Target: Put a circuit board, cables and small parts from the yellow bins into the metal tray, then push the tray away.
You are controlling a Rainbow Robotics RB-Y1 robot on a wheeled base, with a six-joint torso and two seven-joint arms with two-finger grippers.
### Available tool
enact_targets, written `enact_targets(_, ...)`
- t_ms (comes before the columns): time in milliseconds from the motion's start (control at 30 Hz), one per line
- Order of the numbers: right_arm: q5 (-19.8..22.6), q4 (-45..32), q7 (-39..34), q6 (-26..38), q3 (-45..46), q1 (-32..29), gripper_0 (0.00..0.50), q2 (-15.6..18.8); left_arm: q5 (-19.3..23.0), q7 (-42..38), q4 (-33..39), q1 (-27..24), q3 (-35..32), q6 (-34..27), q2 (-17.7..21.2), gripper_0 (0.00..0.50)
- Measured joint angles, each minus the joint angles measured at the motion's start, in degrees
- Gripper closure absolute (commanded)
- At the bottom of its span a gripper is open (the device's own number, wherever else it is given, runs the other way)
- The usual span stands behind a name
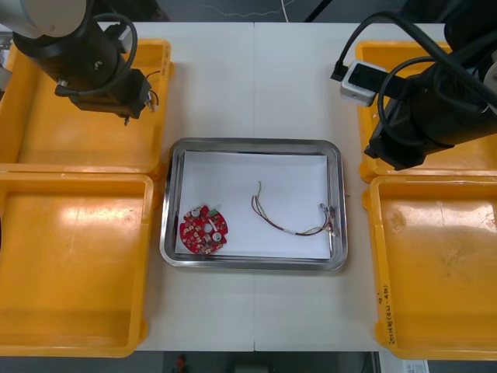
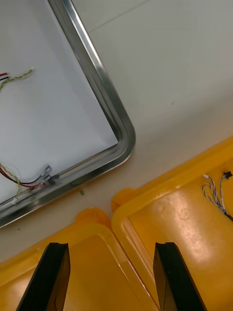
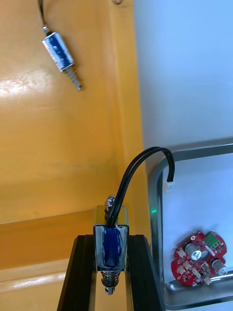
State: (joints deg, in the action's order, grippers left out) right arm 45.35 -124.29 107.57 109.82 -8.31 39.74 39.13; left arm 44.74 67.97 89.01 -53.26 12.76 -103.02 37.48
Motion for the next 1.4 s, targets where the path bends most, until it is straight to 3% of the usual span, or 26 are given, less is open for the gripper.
enact_targets(333,-0.7,9.2,-0.2,0.0,7.7,0.3,0.0,0.7,2.7,0.0,3.4,0.0,4.6,1.9,0.0,0.499)
enact_targets(633,-6.4,21.6,-2.3,0.0,8.9,6.0,0.0,0.7,4.0,0.0,3.5,0.0,9.8,7.2,-0.3,0.498)
enact_targets(833,-10.3,32.6,-12.8,0.0,8.9,11.7,0.0,0.2,4.0,0.0,3.5,0.0,12.2,8.8,-1.3,0.499)
enact_targets(1033,-14.7,41.4,-17.5,0.0,8.9,16.5,0.0,-1.4,3.8,0.0,3.5,0.0,16.0,10.2,-1.9,0.5)
enact_targets(1400,-19.2,54.6,-40.9,0.0,9.3,22.1,0.0,-4.5,3.7,0.0,-1.5,0.0,20.7,14.6,-2.5,0.499)
